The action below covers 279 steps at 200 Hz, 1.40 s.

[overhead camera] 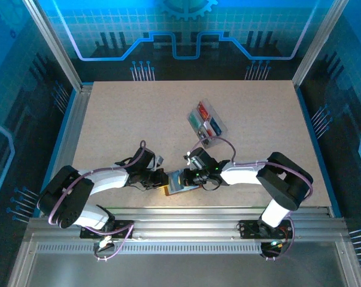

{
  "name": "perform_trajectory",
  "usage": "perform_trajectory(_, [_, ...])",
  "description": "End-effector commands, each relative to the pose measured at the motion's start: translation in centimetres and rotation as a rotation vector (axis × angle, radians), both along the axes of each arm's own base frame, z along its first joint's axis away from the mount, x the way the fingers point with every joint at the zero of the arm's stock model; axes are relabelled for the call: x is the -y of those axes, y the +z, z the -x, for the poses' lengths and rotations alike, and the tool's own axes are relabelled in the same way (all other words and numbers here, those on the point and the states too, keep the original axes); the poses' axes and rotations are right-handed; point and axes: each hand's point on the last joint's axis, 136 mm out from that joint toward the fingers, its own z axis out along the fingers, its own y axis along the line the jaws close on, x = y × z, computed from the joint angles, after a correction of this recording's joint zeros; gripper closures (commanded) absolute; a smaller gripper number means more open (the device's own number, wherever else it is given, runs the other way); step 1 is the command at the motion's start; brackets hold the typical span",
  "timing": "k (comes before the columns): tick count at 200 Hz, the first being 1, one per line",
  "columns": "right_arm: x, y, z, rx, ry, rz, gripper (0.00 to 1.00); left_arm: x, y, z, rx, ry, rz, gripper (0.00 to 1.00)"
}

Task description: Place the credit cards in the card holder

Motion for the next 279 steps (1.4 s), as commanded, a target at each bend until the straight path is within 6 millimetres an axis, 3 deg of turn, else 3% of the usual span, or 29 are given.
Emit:
perform_trajectory(1, [-0.2,-1.3,1.5,-0.03,0.053,0.059,0.92,-0.8,-1.3,0.8,-0.025,-0.001,-0.034,0.89])
perform_trajectory(35, [-1.4,-1.3,1.9,-0.039,0.084,0.049,0.91,-0.7,-1.3,0.8,-0.025,-0.002,-0.029,0.89])
perform_trajectory(66, [-1.9,-1.5,2.2,-0.044,0.112,0.052,0.82,-0.7,-1.2,0.7,-0.026,-0.004,-0.027,0.89])
perform_trajectory(111, [1.0,0.8,1.0,0.066,0.094,0.184,0.52,-0.8,-1.5,0.7,-0.026,-0.006,-0.035,0.89])
perform_trajectory(151, [3.4,2.6,0.1,0.12,0.084,0.28,0.39,-0.7,-1.6,0.6,-0.024,-0.013,-0.039,0.89])
perform_trajectory(165, [4.1,2.9,-0.3,0.139,0.082,0.313,0.4,-0.6,-1.6,0.6,-0.022,-0.02,-0.037,0.89])
perform_trajectory(178, [5.1,2.5,-0.6,0.155,0.083,0.362,0.47,-0.6,-1.6,0.7,-0.019,-0.027,-0.036,0.89])
perform_trajectory(182, [4.6,3.3,-1.3,0.176,0.075,0.354,0.49,-0.6,-1.6,0.7,-0.018,-0.028,-0.037,0.88])
perform_trajectory(210, [4.6,3.4,-2.7,0.212,0.091,0.411,0.63,-0.7,-1.7,0.6,-0.01,-0.035,-0.047,0.88])
perform_trajectory(241, [4.6,2.8,-4.0,0.228,0.104,0.483,0.62,-0.8,-1.7,0.6,-0.01,-0.036,-0.048,0.88])
perform_trajectory(279, [4.7,0.6,-4.4,0.197,0.123,0.535,0.62,-0.7,-1.7,0.7,-0.009,-0.04,-0.045,0.88])
